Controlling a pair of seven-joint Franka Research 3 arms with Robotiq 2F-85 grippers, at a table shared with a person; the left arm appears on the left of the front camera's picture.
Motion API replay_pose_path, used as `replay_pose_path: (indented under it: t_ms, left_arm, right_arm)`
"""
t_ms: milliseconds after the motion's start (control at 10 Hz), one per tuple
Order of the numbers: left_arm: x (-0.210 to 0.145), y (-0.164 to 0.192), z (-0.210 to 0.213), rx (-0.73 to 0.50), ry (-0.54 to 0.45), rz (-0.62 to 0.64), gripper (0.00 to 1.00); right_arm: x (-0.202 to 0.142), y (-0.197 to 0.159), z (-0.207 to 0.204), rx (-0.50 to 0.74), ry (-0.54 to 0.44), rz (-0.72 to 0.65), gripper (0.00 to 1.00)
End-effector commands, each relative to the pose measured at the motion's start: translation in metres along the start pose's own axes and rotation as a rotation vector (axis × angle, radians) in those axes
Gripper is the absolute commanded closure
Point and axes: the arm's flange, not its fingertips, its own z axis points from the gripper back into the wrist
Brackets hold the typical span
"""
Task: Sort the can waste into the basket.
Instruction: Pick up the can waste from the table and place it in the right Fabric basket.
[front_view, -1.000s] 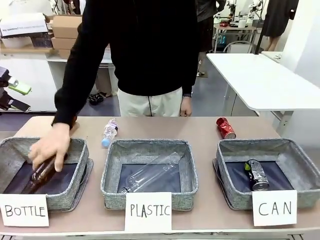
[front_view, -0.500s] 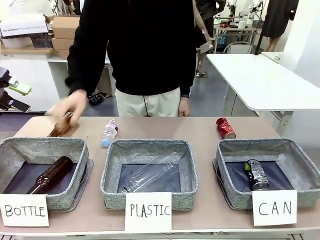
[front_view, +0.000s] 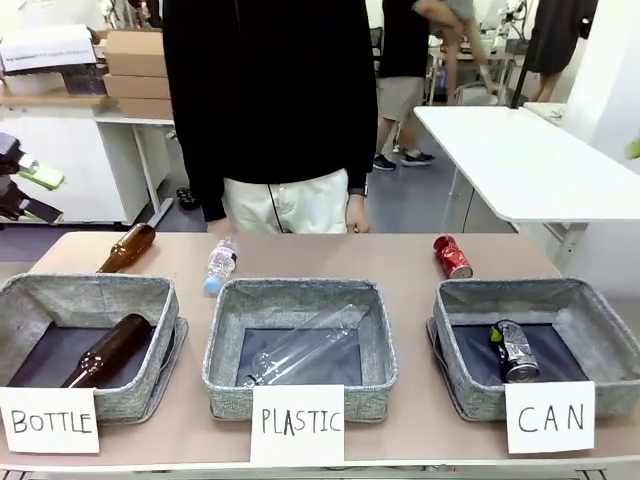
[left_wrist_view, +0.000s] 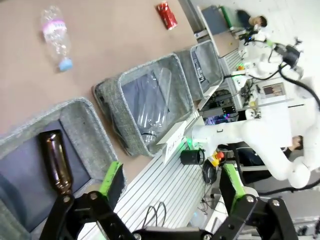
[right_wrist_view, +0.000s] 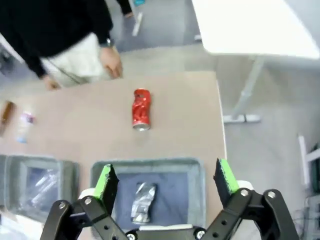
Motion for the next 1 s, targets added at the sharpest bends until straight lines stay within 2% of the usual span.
replay_pose_path:
  t_ms: [0, 100, 200, 300, 400, 500, 600, 700, 800, 900]
  left_arm:
    - [0.000, -0.002, 0.005, -0.003, 0.013, -0.017, 0.00]
    - [0.000, -0.002, 0.005, -0.003, 0.013, -0.017, 0.00]
    - [0.000, -0.002, 0.005, -0.003, 0.013, -0.017, 0.00]
    - [0.000, -0.002, 0.005, -0.003, 0.013, -0.017, 0.00]
    - [0.000, -0.002, 0.005, -0.003, 0.013, -0.017, 0.00]
    - [0.000, -0.002, 0.005, -0.003, 0.013, -0.017, 0.00]
    - [0.000, -0.002, 0.005, -0.003, 0.013, -0.017, 0.00]
    - [0.000, -0.002, 0.005, -0.003, 0.013, -0.017, 0.00]
    - [0.000, -0.002, 0.005, -0.003, 0.013, -0.017, 0.00]
    - [0.000, -0.002, 0.005, -0.003, 0.013, -0.017, 0.00]
  right_arm:
    - [-0.005, 0.014, -0.066, -0.142, 0.023, 0.132, 0.00]
    - [-0.013, 0.035, -0.080, -0.104, 0.035, 0.154, 0.00]
    - [-0.025, 0.037, -0.041, 0.150, 0.220, 0.146, 0.00]
    - [0.005, 0.048, -0.073, -0.091, 0.041, 0.152, 0.00]
    - [0.005, 0.048, -0.073, -0.091, 0.041, 0.152, 0.00]
    - [-0.003, 0.055, -0.082, -0.027, 0.109, 0.163, 0.00]
    - [0.015, 0.066, -0.120, -0.034, 0.122, 0.189, 0.00]
    - [0.040, 0.079, -0.170, 0.157, 0.253, 0.188, 0.00]
    - [0.056, 0.086, -0.213, 0.214, 0.364, 0.208, 0.00]
    - [0.064, 0.096, -0.249, 0.208, 0.426, 0.224, 0.00]
